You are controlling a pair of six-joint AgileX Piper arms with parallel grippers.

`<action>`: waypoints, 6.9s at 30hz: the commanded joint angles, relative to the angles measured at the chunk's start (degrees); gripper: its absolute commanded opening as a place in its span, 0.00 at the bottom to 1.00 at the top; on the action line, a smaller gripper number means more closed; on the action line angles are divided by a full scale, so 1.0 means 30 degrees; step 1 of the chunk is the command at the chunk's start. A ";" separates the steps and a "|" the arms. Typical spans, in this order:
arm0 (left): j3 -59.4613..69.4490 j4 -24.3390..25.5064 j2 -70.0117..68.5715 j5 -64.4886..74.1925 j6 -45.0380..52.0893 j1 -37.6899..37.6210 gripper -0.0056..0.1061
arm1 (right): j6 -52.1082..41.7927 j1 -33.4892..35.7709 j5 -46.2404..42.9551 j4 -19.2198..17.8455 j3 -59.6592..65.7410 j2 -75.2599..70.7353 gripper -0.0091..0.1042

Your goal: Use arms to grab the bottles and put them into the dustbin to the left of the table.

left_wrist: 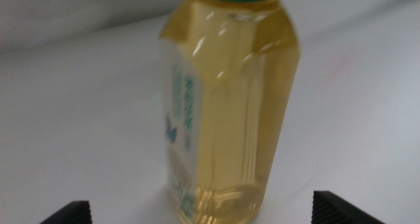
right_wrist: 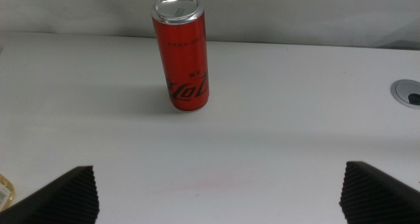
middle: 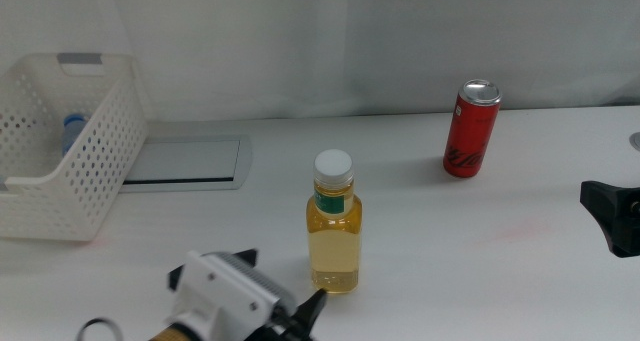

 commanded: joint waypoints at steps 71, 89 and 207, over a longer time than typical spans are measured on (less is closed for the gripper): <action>-2.2521 -0.2432 -0.2537 2.6673 0.8331 1.8065 0.02 | -0.0025 -0.0074 -0.1233 0.0002 0.0138 -0.0127 0.99; -2.5709 -0.3093 0.4061 2.8710 0.8685 2.0783 0.02 | -0.0063 -0.0074 -0.1196 0.0125 0.0138 -0.0127 0.99; -0.4706 0.2916 -1.2933 1.9625 0.1146 0.2579 0.82 | -0.9728 0.0895 -2.2482 0.9436 -0.3238 2.0800 0.99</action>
